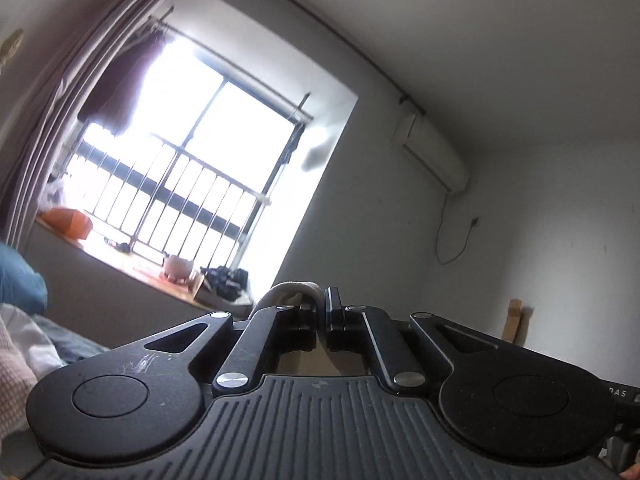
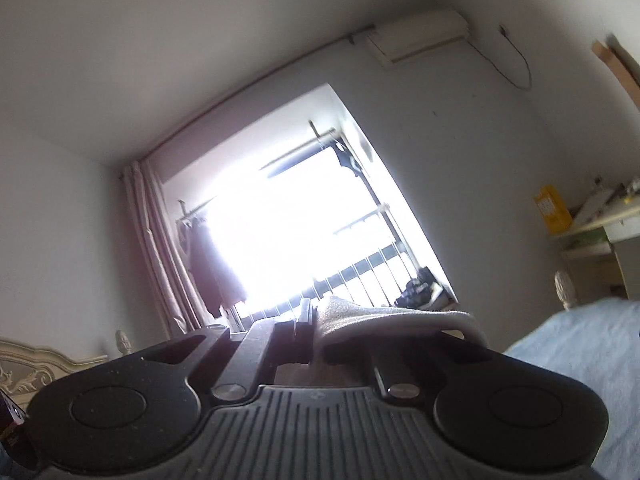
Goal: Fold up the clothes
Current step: 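Lift the sweatshirt high with both grippers and shake it out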
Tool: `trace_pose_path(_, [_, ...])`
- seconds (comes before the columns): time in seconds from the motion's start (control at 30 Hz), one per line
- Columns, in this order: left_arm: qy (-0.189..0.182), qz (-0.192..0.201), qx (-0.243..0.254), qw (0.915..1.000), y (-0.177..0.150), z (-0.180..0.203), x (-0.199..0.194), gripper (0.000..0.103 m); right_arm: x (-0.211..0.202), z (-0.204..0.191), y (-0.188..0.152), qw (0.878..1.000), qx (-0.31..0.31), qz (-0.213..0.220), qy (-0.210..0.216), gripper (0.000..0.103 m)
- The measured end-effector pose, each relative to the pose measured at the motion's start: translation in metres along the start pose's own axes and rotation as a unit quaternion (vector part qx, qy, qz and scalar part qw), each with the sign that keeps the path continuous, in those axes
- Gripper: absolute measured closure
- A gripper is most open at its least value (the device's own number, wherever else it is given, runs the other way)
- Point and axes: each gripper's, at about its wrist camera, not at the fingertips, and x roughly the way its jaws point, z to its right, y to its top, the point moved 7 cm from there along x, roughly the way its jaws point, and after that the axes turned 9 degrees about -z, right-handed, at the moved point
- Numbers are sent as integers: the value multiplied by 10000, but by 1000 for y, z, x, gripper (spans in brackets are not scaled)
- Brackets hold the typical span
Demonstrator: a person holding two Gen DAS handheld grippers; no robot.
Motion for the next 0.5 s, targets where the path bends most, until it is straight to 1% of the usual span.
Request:
trace_pose_path(0.07, [155,-279,-51,9995,-21,-21,31,101,28,23,-16,9995,125,-194,-199,98])
trace_pose_path(0.23, [514,-823,-138,9952,-60,-73,95,101,94,70,-63,9949,43,-698,-720,99])
trace_pose_path(0.37, [796,-1088,-23,9909,-86,-104,130,101,148,107,-95,9898,28,-1058,-955,99])
trace_pose_path(0.5, [1048,-1301,60,9859,-111,-126,166,101,195,134,-126,9844,-17,-1352,-1130,98])
